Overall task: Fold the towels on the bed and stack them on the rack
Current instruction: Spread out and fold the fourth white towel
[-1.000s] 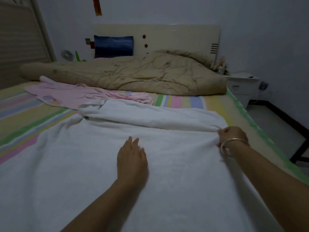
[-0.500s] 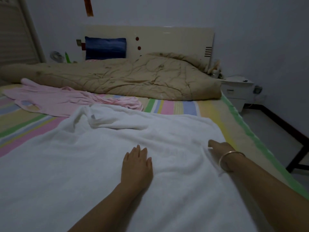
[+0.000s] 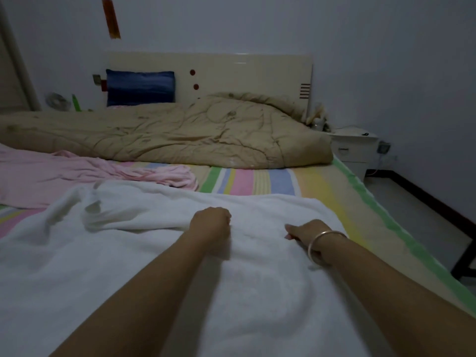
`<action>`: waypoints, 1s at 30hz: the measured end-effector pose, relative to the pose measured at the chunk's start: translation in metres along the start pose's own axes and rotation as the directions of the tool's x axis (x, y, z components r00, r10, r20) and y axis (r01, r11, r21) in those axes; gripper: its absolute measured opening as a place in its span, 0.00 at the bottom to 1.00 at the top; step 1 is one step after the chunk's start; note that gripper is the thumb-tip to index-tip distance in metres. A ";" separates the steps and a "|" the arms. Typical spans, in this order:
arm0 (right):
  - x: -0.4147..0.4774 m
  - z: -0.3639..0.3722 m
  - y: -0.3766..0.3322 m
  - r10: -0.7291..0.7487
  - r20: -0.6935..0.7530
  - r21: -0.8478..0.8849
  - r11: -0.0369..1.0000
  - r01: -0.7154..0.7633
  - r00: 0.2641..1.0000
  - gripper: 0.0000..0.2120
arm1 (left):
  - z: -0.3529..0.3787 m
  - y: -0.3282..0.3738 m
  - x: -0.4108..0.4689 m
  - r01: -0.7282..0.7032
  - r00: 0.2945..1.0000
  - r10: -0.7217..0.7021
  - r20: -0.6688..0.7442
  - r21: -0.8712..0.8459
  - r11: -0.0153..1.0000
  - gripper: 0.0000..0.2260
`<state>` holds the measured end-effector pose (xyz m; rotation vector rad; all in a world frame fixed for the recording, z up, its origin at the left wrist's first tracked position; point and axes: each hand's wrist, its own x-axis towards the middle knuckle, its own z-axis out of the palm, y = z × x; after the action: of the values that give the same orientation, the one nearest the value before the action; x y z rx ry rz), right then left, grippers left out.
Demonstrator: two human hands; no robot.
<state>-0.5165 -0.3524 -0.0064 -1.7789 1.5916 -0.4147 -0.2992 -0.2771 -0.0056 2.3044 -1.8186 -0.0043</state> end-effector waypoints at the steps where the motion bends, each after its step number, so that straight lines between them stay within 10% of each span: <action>1: -0.004 0.001 -0.005 -0.007 0.012 0.050 0.999 0.006 1.000 0.17 | -0.001 -0.003 0.002 0.005 0.999 -0.005 0.051 -0.006 1.000 0.12; 8: -0.035 0.020 -0.031 -0.096 0.326 -0.434 0.869 0.239 0.940 0.28 | -0.023 -0.031 -0.025 0.033 0.950 0.007 0.312 -0.123 0.992 0.10; 12: -0.053 0.024 -0.036 -0.118 0.399 -0.435 0.848 0.301 0.909 0.29 | -0.031 -0.035 -0.038 -0.027 0.922 0.017 0.387 0.019 0.999 0.19; 18: -0.064 0.023 -0.033 -0.324 0.458 -0.247 0.848 0.469 0.828 0.10 | -0.044 -0.018 -0.039 -0.092 0.943 0.008 0.331 0.240 0.966 0.08; 22: -0.052 0.009 -0.034 -0.385 0.206 -0.273 0.860 0.431 0.900 0.15 | -0.053 -0.006 -0.021 -0.028 1.000 0.025 0.017 0.257 0.966 0.11; 26: -0.006 -0.036 -0.037 -0.302 -0.247 -0.304 0.926 0.223 0.921 0.12 | -0.047 0.032 0.017 -0.047 0.889 0.058 -0.454 0.036 0.998 0.08; 30: 0.046 -0.073 0.001 -0.112 -0.461 -0.385 0.919 -0.085 0.880 0.17 | -0.002 0.080 0.060 -0.131 0.881 0.000 -0.474 -0.243 0.961 0.13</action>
<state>-0.5557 -0.4177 0.0340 -2.1034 2.1293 -0.6079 -0.3618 -0.3517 0.0170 1.8496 -1.5345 0.2788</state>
